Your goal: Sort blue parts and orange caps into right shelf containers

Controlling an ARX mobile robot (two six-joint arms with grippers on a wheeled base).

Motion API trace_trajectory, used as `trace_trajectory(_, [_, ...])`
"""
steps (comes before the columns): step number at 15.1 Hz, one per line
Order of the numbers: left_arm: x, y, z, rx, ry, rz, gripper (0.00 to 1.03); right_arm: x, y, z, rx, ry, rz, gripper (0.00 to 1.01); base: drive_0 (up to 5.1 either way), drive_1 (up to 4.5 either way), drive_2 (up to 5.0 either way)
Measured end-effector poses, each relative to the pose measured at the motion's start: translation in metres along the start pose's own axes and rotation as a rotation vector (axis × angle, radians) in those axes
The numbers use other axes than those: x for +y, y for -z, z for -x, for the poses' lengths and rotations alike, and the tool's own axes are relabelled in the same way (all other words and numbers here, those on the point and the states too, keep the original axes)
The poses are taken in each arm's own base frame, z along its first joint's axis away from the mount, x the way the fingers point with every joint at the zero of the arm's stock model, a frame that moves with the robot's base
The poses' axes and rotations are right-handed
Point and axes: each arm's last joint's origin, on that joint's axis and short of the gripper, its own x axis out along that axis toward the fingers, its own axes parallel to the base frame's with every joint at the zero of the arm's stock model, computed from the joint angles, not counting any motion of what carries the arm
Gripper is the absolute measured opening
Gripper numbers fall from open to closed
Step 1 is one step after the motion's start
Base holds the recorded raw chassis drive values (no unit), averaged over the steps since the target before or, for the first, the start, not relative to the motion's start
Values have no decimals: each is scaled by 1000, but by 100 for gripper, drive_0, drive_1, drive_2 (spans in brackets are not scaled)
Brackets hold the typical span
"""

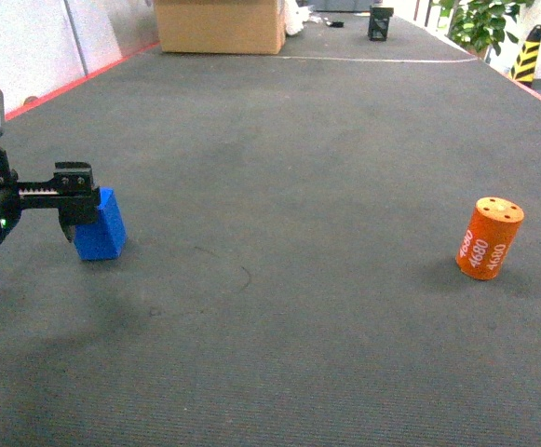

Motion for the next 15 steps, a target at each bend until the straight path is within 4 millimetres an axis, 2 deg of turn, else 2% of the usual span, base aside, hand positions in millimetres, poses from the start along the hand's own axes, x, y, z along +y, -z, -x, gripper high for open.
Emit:
trace_trajectory(5, [-4, 3, -9, 7, 0, -2, 98, 0, 0, 0, 0, 0, 0, 98, 0, 0, 0])
trace_trajectory(15, [-23, 2, -11, 4, 24, -2, 98, 0, 0, 0, 0, 0, 0, 98, 0, 0, 0])
